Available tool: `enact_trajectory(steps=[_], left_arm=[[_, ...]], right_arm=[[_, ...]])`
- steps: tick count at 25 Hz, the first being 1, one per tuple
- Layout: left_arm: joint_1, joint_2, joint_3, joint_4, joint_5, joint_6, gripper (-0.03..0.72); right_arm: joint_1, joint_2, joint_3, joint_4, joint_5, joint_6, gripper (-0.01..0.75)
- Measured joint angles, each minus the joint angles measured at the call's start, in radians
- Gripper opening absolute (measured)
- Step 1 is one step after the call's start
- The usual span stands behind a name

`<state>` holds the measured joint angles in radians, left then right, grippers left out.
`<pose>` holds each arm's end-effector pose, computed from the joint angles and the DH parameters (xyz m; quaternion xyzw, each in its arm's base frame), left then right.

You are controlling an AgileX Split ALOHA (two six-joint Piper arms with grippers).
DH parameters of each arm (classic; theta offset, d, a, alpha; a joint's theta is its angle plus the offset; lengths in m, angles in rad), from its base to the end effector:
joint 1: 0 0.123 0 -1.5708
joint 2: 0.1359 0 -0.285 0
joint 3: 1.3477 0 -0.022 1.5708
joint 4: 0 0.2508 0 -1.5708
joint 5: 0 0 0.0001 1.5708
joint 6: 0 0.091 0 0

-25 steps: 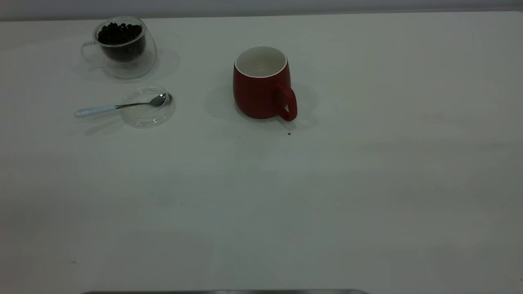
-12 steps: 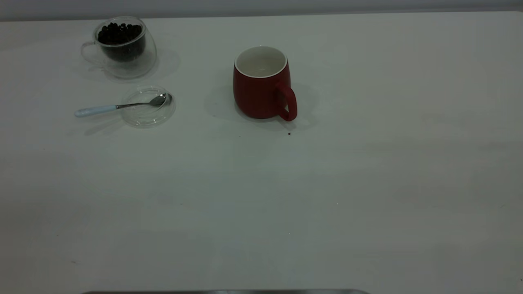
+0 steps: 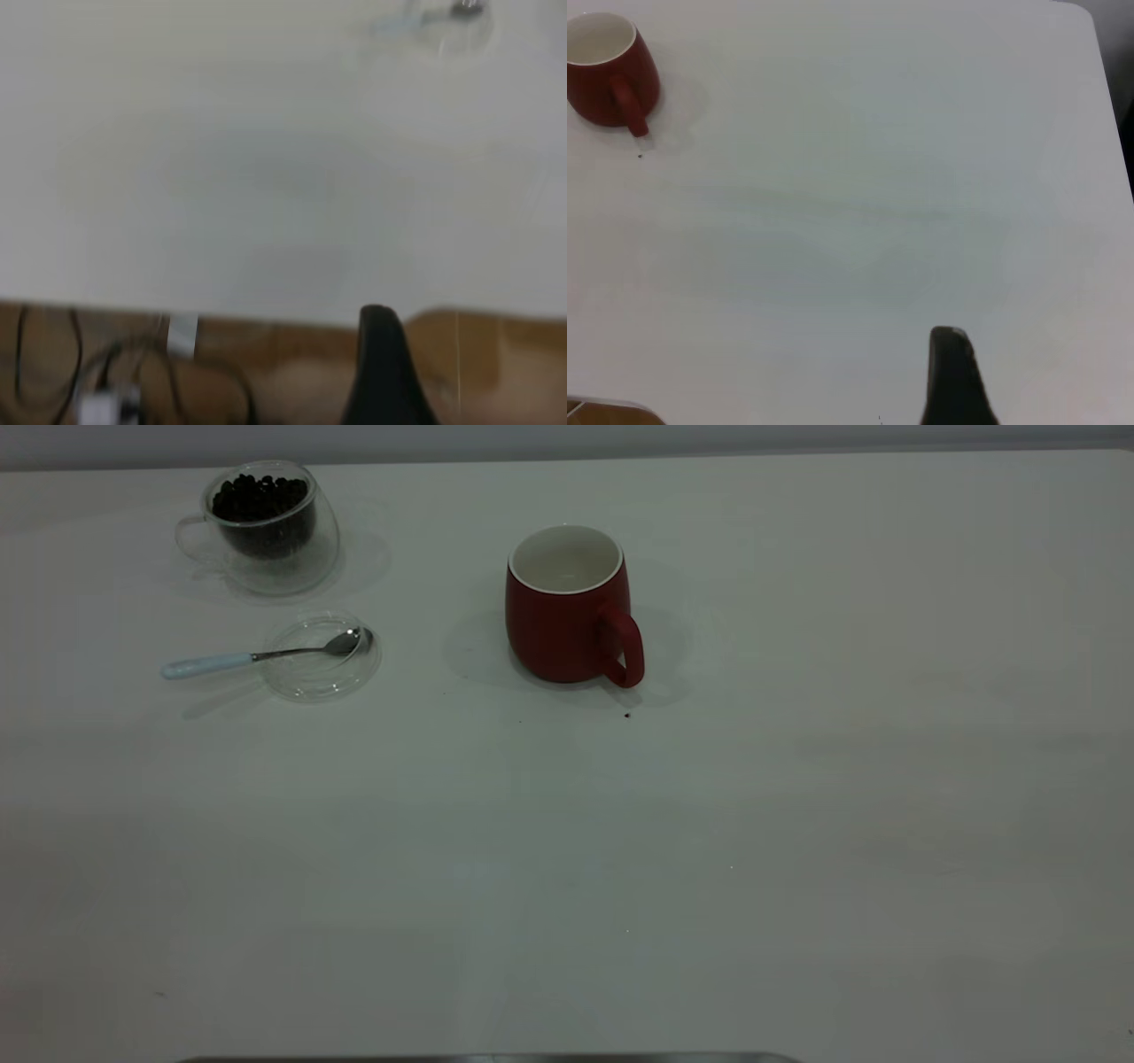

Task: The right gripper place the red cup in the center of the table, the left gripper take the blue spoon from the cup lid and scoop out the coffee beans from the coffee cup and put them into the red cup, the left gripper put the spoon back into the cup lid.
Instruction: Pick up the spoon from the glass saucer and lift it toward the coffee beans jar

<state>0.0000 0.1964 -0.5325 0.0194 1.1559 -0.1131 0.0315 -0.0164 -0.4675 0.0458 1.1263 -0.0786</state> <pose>0.0178 0.0016 0.2781 -0.0517 0.9120 -0.0133 0.4068 -0.0067 0.0036 0.2631 -0.0495 0.8722 0.0114 0.4865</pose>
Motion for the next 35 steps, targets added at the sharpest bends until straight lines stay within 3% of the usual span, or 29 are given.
enact_trajectory(steps=[5, 14, 22, 28, 35], left_arm=[[0.000, 0.343, -0.036, 0.000, -0.084, 0.052, 0.618], [0.018, 0.879, -0.144, 0.011, -0.437, 0.041, 0.626], [0.148, 1.205, -0.306, 0.137, -0.490, -0.116, 0.608], [0.163, 1.460, -0.490, 0.084, -0.541, -0.111, 0.594], [0.164, 1.754, -0.719, -0.042, -0.492, 0.049, 0.593]], right_arm=[[0.000, 0.000, 0.000, 0.000, 0.001, 0.000, 0.521], [0.000, 0.000, 0.000, 0.000, 0.001, 0.000, 0.521], [0.000, 0.000, 0.000, 0.000, 0.001, 0.000, 0.521], [0.000, 0.000, 0.000, 0.000, 0.001, 0.000, 0.521], [0.000, 0.000, 0.000, 0.000, 0.001, 0.000, 0.521]])
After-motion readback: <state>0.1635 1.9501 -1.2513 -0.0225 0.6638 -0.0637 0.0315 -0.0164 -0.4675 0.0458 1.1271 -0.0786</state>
